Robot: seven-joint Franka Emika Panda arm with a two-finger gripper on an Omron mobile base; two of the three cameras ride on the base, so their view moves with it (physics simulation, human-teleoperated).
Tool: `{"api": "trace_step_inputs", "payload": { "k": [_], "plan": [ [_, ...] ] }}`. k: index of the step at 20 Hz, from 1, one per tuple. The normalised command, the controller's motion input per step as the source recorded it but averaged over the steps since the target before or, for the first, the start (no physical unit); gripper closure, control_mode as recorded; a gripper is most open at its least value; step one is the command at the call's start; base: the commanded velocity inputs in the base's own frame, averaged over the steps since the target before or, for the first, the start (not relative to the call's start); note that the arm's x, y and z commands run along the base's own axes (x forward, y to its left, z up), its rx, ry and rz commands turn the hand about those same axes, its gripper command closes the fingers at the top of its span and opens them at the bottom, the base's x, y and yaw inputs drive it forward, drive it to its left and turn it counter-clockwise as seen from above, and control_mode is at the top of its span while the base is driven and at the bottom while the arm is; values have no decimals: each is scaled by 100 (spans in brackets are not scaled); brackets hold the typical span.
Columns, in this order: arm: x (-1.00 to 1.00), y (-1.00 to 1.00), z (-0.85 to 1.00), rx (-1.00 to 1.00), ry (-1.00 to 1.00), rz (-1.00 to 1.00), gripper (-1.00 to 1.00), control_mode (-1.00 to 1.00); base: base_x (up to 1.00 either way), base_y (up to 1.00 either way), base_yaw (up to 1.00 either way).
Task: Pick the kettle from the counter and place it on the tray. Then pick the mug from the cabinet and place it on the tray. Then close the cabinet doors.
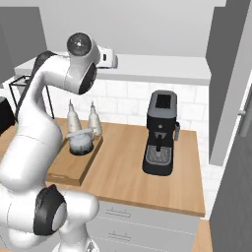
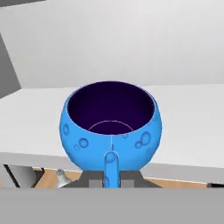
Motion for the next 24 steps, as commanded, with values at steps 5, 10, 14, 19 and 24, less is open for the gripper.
{"api": "trace_step_inputs", "payload": {
  "k": [5,10,14,19,24],
  "plan": [
    [-100,0,0,-4,0,78,100,-100,0,0,0],
    [-100,27,-14,-14,3,76,100,-100,0,0,0],
    [-70,50,-56,-15,16,48,100,-100,0,0,0],
    [-19,40,-98,-16,4,25,100,-100,0,0,0],
    [-14,28,-100,-7,-3,15,100,-100,0,0,0]
  ]
}}
